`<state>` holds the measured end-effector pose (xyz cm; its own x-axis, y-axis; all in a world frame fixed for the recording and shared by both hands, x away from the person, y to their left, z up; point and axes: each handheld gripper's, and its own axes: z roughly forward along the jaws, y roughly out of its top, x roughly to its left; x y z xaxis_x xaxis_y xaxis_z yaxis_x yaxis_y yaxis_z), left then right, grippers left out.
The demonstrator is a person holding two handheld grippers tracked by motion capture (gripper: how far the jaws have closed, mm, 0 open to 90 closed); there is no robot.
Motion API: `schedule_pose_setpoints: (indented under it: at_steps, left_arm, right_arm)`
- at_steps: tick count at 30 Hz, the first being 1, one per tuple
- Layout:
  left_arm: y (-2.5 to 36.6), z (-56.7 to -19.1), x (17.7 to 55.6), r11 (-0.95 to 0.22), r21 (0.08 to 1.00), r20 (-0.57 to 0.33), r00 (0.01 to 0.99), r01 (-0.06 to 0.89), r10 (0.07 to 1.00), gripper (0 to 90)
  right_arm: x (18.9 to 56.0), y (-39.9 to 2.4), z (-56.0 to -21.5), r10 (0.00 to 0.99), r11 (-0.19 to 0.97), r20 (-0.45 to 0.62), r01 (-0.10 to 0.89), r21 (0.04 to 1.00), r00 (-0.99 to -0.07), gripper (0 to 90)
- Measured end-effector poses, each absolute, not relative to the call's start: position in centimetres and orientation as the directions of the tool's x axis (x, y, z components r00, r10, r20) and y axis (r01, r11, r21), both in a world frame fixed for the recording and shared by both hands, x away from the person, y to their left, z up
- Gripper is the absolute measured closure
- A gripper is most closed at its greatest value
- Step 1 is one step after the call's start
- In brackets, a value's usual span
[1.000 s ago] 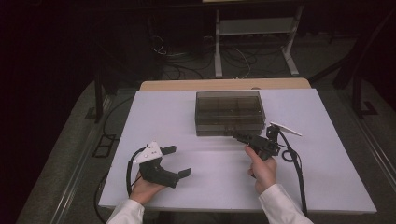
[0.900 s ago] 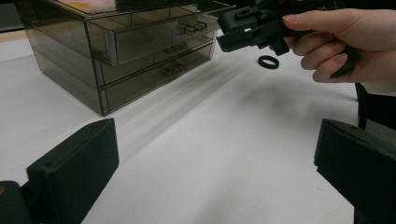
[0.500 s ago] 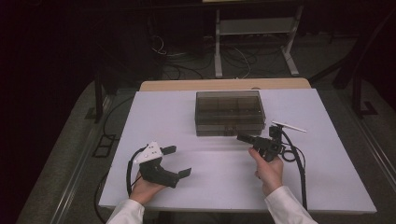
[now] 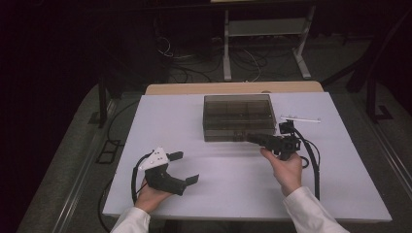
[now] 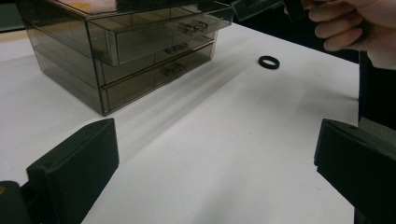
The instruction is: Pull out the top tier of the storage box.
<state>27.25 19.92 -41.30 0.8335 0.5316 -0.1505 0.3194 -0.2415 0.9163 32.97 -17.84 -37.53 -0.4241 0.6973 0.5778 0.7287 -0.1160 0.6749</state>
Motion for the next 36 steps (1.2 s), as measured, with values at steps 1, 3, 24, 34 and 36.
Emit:
schedule_pose_setpoints:
  at_steps: [1,3,24,34,36]
  left_arm:
    - [19.9,-41.3,27.2,-0.242,0.916,-0.150,0.834,0.319,0.532,0.0]
    - [19.9,-41.3,27.2,-0.238,0.916,-0.154,0.833,0.322,0.532,0.0]
    - [20.0,-41.3,27.3,-0.226,0.917,-0.165,0.830,0.328,0.533,0.0]
    - [20.0,-41.3,27.2,-0.223,0.917,-0.168,0.829,0.330,0.534,0.0]
    - [20.0,-41.3,27.3,-0.224,0.917,-0.168,0.829,0.330,0.534,0.0]
  right_arm:
    - [33.0,-17.8,-37.5,0.697,-0.116,0.578,0.729,0.675,-0.424,49.2]
    - [33.4,-18.0,-36.9,0.690,-0.068,0.555,0.722,0.688,-0.464,47.8]
    - [37.4,-18.4,-32.7,0.545,0.218,0.491,0.681,0.699,-0.679,34.6]
    - [38.7,-16.3,-31.4,0.500,0.417,0.366,0.589,0.692,-0.784,26.2]
    - [38.8,-16.0,-31.2,0.489,0.464,0.329,0.560,0.686,-0.808,26.0]
